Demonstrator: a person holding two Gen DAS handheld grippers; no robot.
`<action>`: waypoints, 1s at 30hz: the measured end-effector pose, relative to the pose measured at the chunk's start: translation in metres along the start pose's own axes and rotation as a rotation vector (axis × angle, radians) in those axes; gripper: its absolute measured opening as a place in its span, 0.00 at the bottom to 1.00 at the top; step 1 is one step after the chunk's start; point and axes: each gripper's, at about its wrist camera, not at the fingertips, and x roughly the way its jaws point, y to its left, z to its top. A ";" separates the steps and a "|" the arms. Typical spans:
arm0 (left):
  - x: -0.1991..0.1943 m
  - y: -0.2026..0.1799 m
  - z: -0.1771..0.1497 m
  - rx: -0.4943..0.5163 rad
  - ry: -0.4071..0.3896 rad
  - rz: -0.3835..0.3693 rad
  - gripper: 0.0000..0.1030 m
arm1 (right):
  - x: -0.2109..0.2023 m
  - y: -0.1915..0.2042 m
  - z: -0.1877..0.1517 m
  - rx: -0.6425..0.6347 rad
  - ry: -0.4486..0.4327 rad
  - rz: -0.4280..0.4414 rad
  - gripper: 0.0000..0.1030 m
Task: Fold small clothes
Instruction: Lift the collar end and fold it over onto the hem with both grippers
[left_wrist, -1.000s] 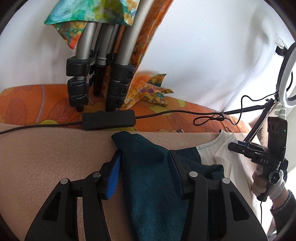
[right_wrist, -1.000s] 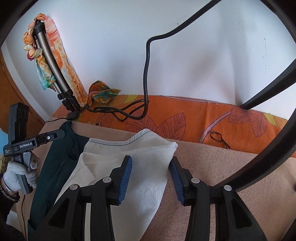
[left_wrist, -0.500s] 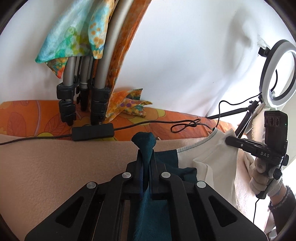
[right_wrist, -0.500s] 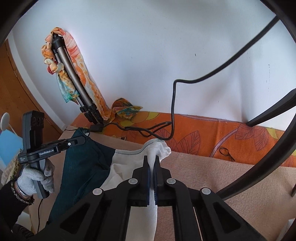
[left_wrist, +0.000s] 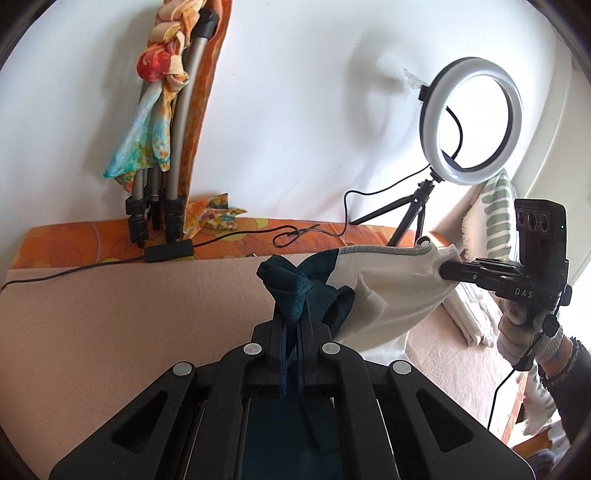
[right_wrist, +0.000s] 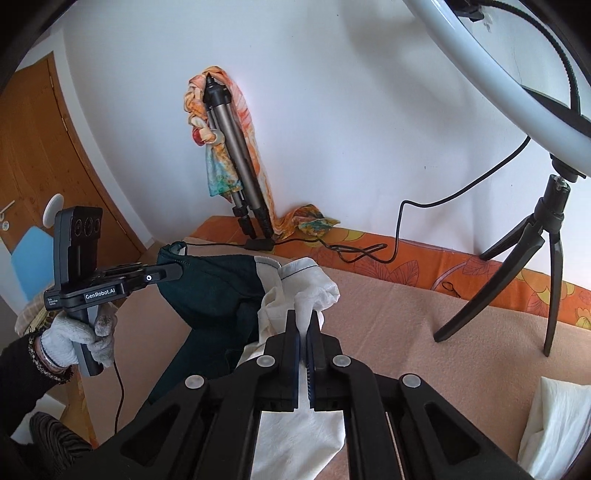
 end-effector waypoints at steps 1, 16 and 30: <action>-0.008 -0.006 -0.006 0.005 -0.001 -0.006 0.02 | -0.007 0.009 -0.007 -0.014 0.002 -0.006 0.00; -0.073 -0.062 -0.170 0.145 0.142 0.024 0.02 | -0.076 0.091 -0.172 -0.055 0.019 -0.030 0.01; -0.110 -0.076 -0.218 0.290 0.211 0.083 0.14 | -0.111 0.111 -0.235 -0.125 0.064 -0.128 0.29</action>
